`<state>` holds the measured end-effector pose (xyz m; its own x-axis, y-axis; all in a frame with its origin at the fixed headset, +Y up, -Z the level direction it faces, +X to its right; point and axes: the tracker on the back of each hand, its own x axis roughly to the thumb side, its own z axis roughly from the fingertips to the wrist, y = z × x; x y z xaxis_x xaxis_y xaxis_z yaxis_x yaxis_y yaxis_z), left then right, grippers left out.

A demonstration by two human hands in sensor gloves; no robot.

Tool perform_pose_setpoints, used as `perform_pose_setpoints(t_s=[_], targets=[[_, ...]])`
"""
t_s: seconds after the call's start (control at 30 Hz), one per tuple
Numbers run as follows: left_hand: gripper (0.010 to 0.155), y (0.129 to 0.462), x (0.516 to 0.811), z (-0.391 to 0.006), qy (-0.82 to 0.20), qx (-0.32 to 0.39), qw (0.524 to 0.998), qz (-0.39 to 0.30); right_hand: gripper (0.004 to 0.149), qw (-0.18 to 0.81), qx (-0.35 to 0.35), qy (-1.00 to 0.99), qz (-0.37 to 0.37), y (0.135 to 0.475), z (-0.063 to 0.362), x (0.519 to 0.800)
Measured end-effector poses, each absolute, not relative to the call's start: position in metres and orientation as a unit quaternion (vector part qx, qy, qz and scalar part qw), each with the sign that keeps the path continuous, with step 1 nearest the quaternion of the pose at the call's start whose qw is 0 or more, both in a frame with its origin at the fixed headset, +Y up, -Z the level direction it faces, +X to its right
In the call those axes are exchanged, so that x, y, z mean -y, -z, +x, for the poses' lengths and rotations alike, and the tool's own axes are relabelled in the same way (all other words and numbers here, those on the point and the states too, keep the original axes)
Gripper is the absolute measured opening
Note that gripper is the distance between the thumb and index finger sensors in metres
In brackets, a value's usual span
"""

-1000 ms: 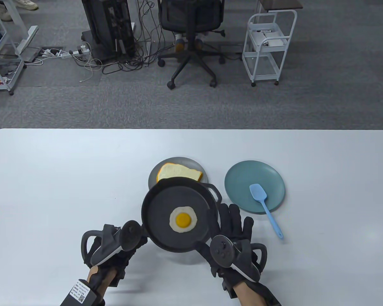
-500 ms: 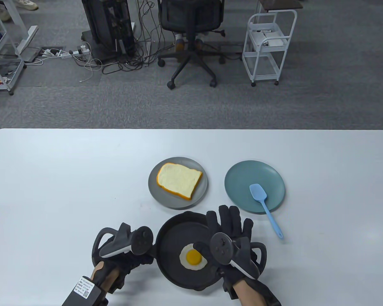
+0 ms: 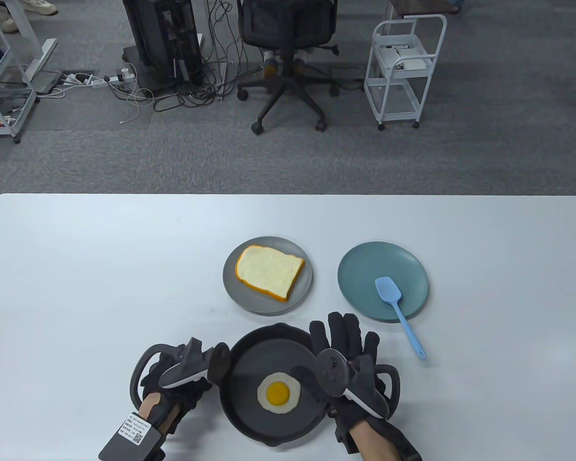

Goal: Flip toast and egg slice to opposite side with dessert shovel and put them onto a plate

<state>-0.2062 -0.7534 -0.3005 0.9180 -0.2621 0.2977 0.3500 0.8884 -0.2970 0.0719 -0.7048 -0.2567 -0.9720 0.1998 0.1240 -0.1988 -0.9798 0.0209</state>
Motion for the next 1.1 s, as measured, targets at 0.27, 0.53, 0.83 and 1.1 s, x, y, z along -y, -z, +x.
perform_pose_setpoints(t_s=[0.27,0.53,0.83,1.1], targets=[[0.049,0.3,0.753,-0.21,0.131,0.124,0.96,-0.214,0.093,0.09,-0.022,-0.994,0.065,0.257,0.069,0.708],[0.084,0.295,0.729,-0.219,0.099,0.129,0.957,-0.241,0.092,0.086,-0.035,-0.994,0.065,0.257,0.069,0.708],[0.097,0.295,0.708,-0.241,0.027,0.124,0.983,-0.133,0.092,0.082,-0.038,-0.994,0.064,0.257,0.068,0.709],[0.094,0.303,0.718,-0.262,-0.017,0.098,0.992,-0.082,0.091,0.076,-0.015,-0.997,0.019,0.266,0.079,0.701]])
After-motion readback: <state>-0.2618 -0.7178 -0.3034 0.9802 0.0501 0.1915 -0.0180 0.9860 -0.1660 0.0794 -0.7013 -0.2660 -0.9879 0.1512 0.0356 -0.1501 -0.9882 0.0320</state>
